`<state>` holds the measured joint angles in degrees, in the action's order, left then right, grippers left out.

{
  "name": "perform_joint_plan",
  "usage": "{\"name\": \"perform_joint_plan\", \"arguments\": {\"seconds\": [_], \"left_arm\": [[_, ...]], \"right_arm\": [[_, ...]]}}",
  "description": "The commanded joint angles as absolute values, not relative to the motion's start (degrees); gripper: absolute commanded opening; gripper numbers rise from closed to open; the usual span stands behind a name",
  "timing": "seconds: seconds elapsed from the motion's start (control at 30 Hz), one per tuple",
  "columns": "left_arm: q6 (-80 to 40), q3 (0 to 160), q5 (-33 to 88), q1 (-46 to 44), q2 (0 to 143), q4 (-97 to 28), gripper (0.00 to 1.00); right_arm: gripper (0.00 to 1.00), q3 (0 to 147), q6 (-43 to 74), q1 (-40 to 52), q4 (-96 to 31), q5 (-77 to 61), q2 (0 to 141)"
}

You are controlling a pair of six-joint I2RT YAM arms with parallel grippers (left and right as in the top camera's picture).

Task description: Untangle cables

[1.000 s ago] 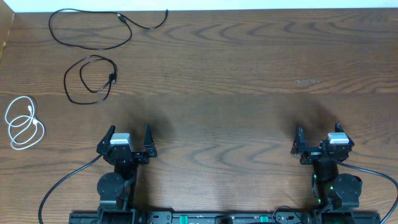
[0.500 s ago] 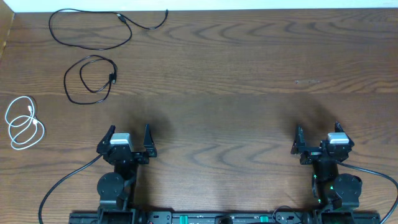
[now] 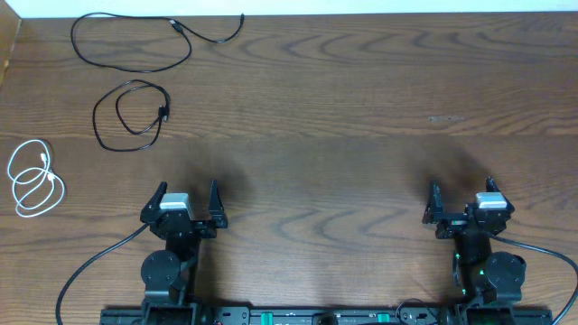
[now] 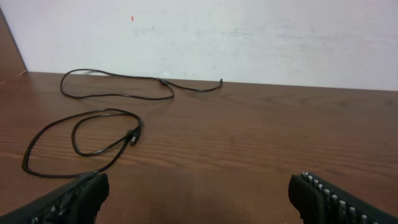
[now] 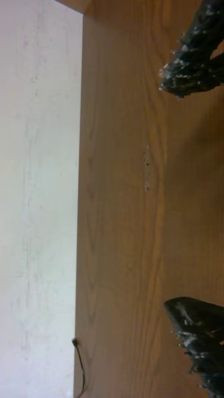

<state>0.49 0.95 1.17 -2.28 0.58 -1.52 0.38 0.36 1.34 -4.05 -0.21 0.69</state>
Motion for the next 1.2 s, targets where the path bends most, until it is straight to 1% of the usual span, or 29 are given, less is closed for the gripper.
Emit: {"name": "perform_joint_plan", "arguments": {"seconds": [0.0, 1.17], "left_arm": [[1.5, 0.23, -0.47, -2.11, 0.23, -4.21, 0.98], [1.5, 0.23, -0.49, -2.11, 0.23, -4.21, 0.98]], "right_arm": [[0.99, 0.32, -0.14, 1.39, -4.36, 0.54, 0.32], [0.99, 0.32, -0.91, 1.39, -4.34, -0.16, 0.32]]}}
